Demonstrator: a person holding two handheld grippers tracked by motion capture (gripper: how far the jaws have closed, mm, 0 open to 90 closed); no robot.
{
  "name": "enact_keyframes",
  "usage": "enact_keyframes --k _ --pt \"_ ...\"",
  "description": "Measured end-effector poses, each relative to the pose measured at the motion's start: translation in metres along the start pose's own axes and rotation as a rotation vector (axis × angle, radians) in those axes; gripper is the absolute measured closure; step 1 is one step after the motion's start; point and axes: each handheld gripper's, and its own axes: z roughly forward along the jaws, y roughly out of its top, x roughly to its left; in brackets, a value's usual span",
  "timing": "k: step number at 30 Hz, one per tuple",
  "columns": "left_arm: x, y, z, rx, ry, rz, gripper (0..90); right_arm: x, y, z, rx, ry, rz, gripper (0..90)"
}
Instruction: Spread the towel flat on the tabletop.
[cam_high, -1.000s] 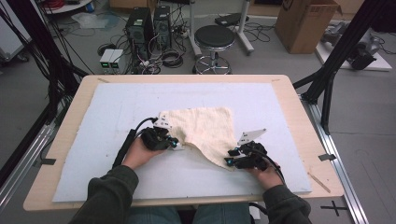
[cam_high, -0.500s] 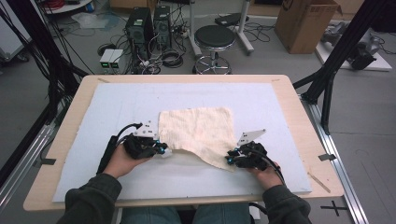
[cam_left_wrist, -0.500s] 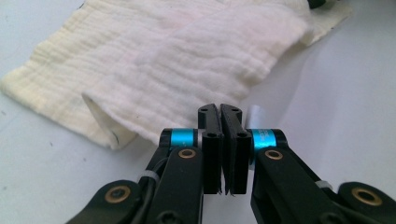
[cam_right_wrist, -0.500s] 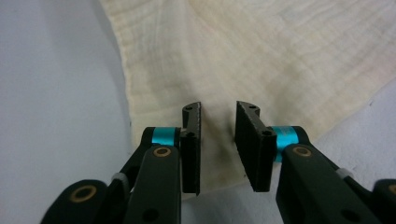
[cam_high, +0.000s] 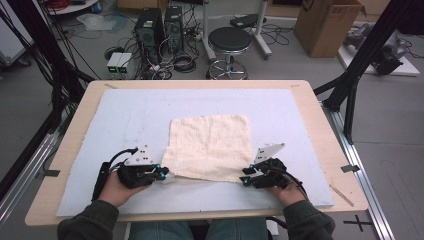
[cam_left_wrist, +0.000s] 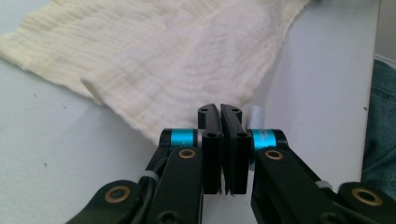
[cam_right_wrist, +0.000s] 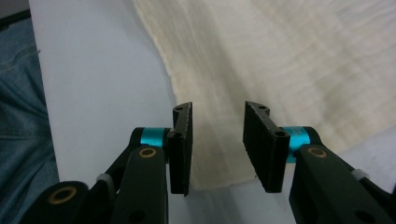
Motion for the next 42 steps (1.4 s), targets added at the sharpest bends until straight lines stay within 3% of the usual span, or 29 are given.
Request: enact_keyframes --k 5,9,15,20,29,32,42 --pt "-0.002 -0.012 0.003 0.002 -0.003 -0.009 86.7 0.0 0.0 0.002 0.008 0.0 0.001 63.9" --pt "-0.002 -0.015 0.004 0.002 -0.001 -0.003 86.7 0.002 0.001 0.002 0.019 -0.028 -0.014 69.2" --pt "-0.004 -0.019 0.008 0.027 -0.011 0.007 86.7 0.005 0.003 0.004 0.033 -0.014 -0.029 87.2" --pt "-0.008 -0.018 0.007 0.024 -0.012 0.014 86.7 0.005 0.004 0.001 0.032 -0.002 -0.034 88.4" --pt "-0.017 -0.019 -0.003 -0.018 -0.03 0.009 86.8 0.01 0.002 -0.015 -0.04 0.034 -0.032 88.5" --pt "-0.022 -0.019 -0.006 -0.021 -0.042 0.025 86.7 0.011 0.0 -0.02 -0.061 0.046 -0.032 88.4" --pt "-0.036 -0.023 -0.009 0.004 -0.054 0.041 86.8 0.019 -0.017 -0.026 -0.032 0.062 -0.016 88.3"
